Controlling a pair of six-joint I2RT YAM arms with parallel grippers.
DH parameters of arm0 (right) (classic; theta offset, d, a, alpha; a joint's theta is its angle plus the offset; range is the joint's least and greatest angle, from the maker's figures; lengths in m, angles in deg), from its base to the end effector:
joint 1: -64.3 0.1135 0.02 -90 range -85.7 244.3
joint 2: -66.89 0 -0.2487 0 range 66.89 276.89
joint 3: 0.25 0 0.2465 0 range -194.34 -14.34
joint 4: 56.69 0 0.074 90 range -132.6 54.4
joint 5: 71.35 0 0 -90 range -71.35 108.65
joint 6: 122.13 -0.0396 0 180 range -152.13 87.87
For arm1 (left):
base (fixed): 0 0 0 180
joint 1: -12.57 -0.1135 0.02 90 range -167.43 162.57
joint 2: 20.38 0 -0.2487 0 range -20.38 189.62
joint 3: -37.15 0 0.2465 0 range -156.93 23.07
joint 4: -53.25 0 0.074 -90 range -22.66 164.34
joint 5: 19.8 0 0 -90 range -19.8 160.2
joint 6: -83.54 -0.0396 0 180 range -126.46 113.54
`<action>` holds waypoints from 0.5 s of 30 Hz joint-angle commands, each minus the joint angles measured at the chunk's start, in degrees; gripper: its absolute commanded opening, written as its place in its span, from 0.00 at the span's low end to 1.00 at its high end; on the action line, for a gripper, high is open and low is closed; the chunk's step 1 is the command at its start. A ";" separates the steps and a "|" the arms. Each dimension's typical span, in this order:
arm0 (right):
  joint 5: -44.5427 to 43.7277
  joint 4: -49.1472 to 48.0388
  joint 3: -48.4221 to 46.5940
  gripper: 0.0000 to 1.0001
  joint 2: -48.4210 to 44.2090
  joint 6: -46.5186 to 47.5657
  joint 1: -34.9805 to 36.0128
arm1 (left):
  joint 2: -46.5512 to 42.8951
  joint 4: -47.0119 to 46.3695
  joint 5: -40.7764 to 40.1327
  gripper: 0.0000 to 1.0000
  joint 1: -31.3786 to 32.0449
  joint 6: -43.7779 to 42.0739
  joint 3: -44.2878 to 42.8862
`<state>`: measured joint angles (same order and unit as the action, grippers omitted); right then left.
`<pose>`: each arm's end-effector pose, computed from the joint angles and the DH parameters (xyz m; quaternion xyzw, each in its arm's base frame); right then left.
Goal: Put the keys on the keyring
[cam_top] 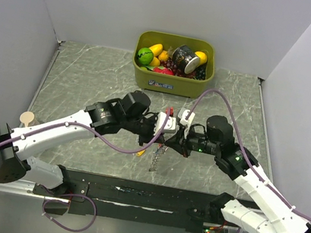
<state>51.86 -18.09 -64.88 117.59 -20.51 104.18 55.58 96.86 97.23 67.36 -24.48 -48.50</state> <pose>0.1389 0.1443 0.3206 -0.4894 0.6596 0.3596 0.4428 0.1544 -0.2500 0.3353 0.5977 0.6255 -0.3399 0.3687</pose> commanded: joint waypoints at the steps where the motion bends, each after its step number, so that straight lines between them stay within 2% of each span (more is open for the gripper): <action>1: -1.74 -8.95 0.27 0.21 -1.91 -0.80 0.82 | -3.45 -16.93 -1.80 0.01 0.76 7.38 6.16; 4: -3.24 -9.57 0.36 0.35 -3.23 -1.86 0.64 | -6.52 -25.19 -3.03 0.01 0.76 9.93 10.64; 9: -4.03 -10.18 0.36 0.49 -4.46 -3.00 -0.15 | -11.09 -34.24 -6.37 0.01 0.76 11.87 15.58; 15: -3.94 -10.01 0.53 0.46 -5.17 -3.18 -0.76 | -14.88 -39.18 -7.51 0.01 0.76 12.22 19.89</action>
<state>48.49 -25.59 -63.64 113.26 -22.98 104.02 44.13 68.36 91.09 67.79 -14.06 -29.45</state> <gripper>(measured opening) 0.486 0.021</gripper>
